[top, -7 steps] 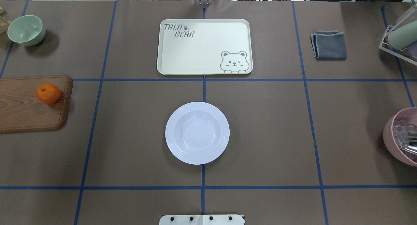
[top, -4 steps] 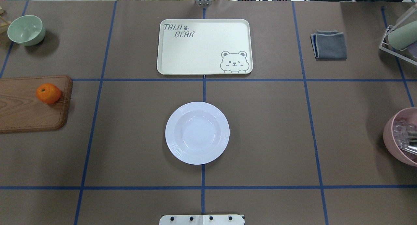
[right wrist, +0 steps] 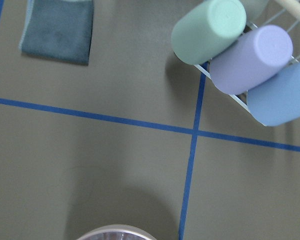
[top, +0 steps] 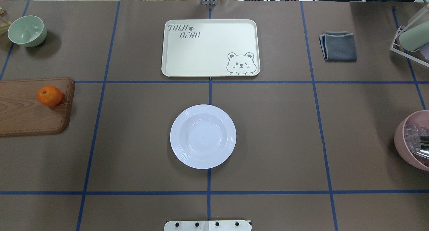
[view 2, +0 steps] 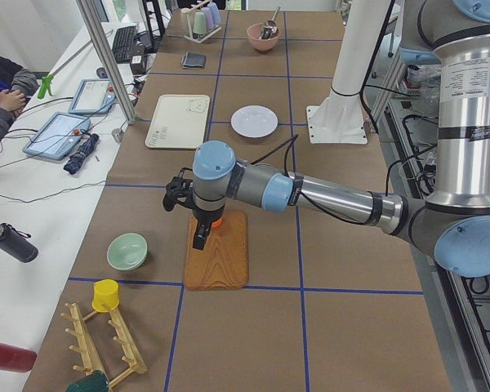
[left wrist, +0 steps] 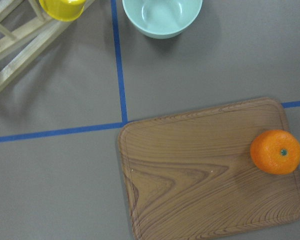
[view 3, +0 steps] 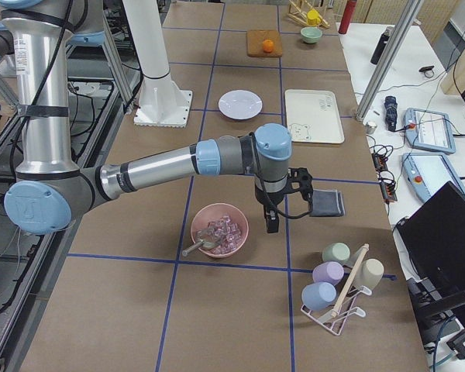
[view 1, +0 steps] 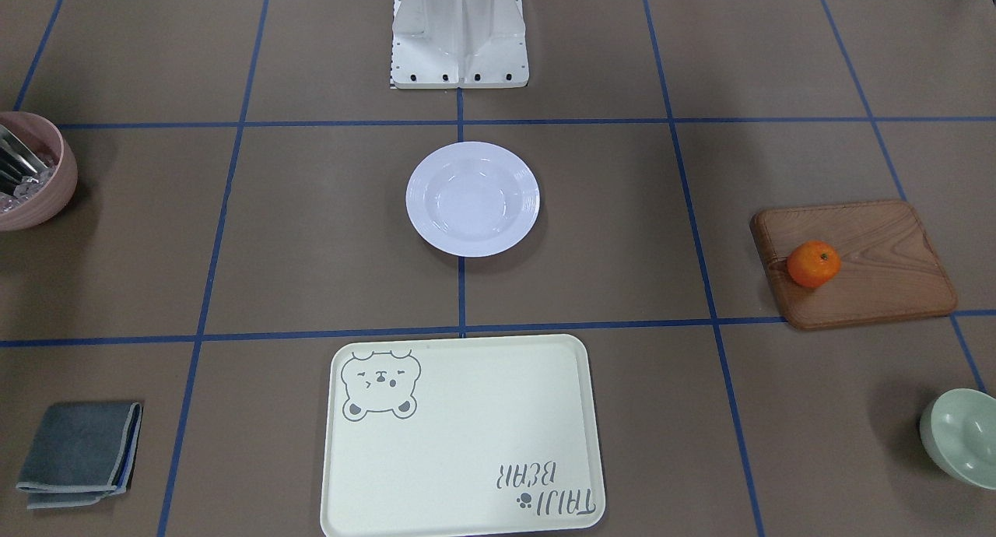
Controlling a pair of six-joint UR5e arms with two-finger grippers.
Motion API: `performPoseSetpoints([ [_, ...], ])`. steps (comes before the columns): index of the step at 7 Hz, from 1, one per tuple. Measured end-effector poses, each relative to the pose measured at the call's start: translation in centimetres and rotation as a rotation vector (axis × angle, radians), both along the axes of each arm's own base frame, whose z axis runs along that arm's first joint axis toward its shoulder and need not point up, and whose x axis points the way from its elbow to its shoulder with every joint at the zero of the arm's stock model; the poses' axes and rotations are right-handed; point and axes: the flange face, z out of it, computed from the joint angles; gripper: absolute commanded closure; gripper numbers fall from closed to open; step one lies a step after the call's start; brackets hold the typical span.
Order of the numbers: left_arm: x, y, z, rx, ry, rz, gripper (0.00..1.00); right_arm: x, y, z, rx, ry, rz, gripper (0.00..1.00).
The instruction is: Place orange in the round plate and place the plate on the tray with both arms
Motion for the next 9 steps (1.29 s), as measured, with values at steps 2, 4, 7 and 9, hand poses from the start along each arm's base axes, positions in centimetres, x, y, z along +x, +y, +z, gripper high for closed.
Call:
performPoseSetpoints([
  [2,0.1,-2.7,-1.2,0.158,0.008,0.001,0.02,-0.2,-1.3,-1.5,0.142,-0.025,-0.002,0.00],
  [4,0.2,-3.9,-1.4,0.199,0.013,0.004,0.02,-0.4,-1.1,-1.5,0.215,-0.053,-0.007,0.00],
  [7,6.7,-5.0,-3.4,0.171,0.053,0.061,0.02,-6.7,-1.6,-4.3,0.146,-0.145,0.082,0.00],
  [9,13.3,-4.8,-3.1,0.059,0.086,0.044,0.02,-15.3,-1.2,-6.4,0.041,-0.136,0.192,0.00],
])
